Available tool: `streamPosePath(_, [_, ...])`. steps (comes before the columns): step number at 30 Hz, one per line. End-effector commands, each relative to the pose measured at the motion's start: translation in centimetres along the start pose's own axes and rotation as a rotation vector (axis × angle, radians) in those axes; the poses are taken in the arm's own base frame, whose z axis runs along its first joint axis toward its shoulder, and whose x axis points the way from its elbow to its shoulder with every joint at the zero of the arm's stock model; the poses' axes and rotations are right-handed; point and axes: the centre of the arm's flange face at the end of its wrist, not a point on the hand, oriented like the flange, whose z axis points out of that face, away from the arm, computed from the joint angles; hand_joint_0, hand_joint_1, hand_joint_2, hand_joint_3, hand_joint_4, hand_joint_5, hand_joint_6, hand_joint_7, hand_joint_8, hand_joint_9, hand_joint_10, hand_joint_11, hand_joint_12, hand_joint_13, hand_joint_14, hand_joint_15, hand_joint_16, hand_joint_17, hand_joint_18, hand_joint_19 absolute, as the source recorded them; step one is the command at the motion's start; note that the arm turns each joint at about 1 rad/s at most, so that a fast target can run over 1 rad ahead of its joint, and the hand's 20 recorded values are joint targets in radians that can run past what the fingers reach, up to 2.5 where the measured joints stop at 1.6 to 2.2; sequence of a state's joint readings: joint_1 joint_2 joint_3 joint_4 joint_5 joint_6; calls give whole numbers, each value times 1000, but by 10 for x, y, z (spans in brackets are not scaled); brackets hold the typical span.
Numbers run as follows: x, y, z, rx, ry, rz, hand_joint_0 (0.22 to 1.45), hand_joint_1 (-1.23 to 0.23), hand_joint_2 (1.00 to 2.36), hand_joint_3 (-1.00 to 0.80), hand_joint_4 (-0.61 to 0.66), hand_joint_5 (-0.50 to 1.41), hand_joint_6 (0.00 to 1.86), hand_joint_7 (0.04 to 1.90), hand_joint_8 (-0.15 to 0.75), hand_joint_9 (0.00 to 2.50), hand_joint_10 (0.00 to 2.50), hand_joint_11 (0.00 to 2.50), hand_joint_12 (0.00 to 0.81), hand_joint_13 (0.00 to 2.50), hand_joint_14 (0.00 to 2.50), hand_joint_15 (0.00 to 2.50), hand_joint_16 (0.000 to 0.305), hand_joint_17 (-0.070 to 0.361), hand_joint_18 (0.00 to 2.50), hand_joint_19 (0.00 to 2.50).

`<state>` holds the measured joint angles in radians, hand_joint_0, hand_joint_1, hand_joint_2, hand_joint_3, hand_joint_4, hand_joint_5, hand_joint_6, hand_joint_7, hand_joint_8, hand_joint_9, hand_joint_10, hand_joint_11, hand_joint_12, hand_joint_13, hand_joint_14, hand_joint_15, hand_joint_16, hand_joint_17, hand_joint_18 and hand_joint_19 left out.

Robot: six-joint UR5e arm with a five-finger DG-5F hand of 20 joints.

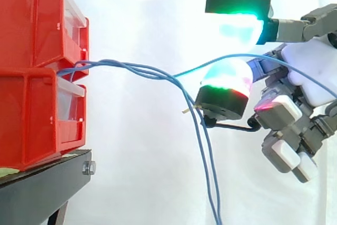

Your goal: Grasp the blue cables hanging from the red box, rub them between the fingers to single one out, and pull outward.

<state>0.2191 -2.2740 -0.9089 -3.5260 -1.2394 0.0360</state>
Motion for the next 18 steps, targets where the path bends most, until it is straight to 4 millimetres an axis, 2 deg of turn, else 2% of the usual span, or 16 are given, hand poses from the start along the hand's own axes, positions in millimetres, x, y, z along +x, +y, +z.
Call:
streamPosePath(1, [0, 1, 0, -1, 0, -1, 500, -526, 1000, -500, 2, -104, 844, 1075, 244, 1184, 20, 692, 352, 990, 24, 641, 49, 110, 846, 632])
streamPosePath(5, [1, 0, 0, 0, 2, -2, 494, -554, 1000, -500, 7, -104, 844, 1074, 244, 1181, 21, 692, 358, 993, 25, 640, 49, 111, 851, 629])
streamPosePath(9, [1, 0, 0, 0, 2, -2, 501, -644, 1000, -500, 9, -106, 845, 1092, 245, 1170, 22, 711, 354, 989, 26, 646, 49, 109, 845, 635])
streamPosePath(18, [1, 0, 0, 0, 2, 0, 507, -696, 1000, -500, 5, -109, 851, 1063, 234, 1149, 23, 703, 347, 978, 26, 644, 48, 108, 831, 638])
